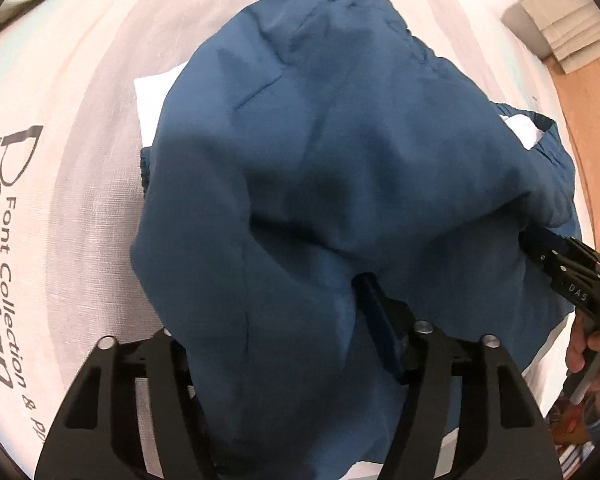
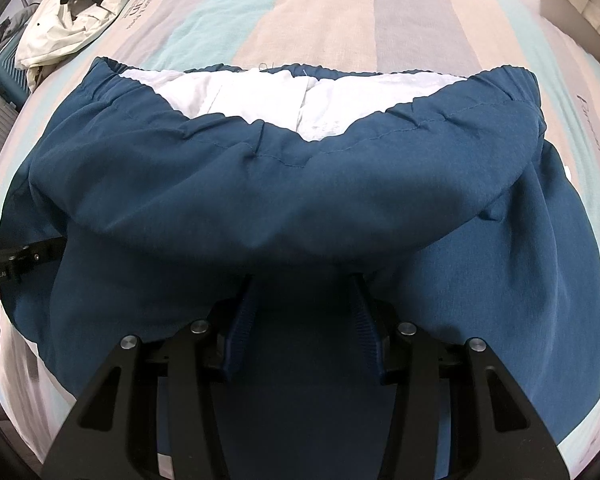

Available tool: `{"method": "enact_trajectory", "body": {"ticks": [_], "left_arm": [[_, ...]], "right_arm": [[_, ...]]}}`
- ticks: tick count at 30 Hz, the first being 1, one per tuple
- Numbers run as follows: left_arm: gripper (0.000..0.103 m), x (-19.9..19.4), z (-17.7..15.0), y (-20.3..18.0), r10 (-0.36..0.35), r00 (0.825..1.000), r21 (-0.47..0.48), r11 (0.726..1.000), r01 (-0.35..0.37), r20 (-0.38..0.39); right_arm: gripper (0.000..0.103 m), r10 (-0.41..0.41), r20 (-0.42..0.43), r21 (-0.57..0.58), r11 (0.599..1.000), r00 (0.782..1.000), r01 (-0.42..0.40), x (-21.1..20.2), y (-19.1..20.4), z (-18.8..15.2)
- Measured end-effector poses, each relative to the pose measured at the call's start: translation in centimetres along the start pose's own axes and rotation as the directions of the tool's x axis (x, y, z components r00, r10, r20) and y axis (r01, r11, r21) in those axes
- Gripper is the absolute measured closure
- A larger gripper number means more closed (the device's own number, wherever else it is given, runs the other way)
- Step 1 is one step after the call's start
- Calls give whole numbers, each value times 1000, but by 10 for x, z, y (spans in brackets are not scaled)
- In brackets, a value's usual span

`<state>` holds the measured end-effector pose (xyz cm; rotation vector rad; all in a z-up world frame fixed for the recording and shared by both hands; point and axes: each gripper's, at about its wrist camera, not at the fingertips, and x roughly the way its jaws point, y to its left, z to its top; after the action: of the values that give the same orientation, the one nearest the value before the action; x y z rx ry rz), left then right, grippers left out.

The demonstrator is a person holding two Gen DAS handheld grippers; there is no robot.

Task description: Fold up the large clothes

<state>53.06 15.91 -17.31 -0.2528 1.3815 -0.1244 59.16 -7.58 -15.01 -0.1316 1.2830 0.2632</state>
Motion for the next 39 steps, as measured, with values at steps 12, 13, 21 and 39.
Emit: {"method": "enact_trajectory", "body": {"ticks": [12, 13, 21, 39], "left_arm": [[91, -14, 0, -49, 70, 997, 43, 997, -71, 25], [91, -18, 1, -51, 65, 998, 40, 997, -66, 26], [91, -43, 6, -63, 63, 998, 40, 997, -64, 27], [91, -76, 5, -102, 61, 997, 84, 994, -65, 55]], "right_arm": [[58, -1, 0, 10, 1000, 1000, 1, -1, 2, 1], [58, 0, 0, 9, 1000, 1000, 0, -1, 2, 2], [58, -1, 5, 1, 1000, 1000, 1, 0, 0, 1], [41, -43, 39, 10, 999, 998, 43, -7, 2, -4]]}}
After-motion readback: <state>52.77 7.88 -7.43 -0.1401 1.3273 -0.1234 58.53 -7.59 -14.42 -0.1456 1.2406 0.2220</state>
